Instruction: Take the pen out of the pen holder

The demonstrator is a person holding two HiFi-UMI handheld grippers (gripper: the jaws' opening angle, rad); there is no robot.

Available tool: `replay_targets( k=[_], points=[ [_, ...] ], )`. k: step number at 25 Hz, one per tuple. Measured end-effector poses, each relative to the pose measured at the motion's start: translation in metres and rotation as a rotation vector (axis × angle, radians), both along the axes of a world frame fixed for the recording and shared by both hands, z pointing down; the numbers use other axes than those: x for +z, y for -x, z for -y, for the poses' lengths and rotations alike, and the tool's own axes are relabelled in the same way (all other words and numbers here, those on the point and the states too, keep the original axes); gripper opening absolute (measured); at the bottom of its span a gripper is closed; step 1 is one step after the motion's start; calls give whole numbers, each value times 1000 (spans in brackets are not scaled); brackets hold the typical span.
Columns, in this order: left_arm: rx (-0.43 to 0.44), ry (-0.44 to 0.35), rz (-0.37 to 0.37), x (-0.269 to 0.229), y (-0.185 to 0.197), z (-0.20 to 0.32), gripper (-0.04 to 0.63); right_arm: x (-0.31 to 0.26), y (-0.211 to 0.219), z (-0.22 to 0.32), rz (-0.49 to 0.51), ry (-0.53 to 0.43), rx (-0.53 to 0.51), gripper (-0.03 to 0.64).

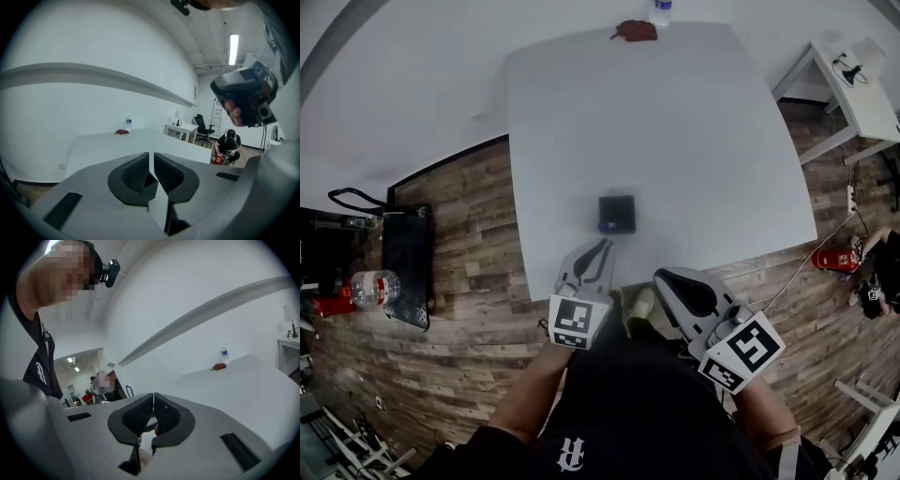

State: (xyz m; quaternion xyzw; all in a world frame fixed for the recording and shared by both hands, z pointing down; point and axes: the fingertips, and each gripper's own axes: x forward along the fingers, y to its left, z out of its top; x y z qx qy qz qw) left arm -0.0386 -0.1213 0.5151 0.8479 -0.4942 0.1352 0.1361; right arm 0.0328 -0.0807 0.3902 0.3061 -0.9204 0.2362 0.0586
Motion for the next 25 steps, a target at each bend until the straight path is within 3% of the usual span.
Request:
replay_targets(
  k=[3,5,18,25],
  points=[
    [2,21,6,26,3,14,98,10,-2,12,-35,35,-2,15],
    [-3,35,5,41,6,24,121,17,-1,20,-57,59,-2,15],
    [30,116,0,102,-4,37,130,39,6,47,-126,144,-2,15],
    [17,118,6,115,5,40,108,44,11,49,-144,156,25,15]
  ],
)
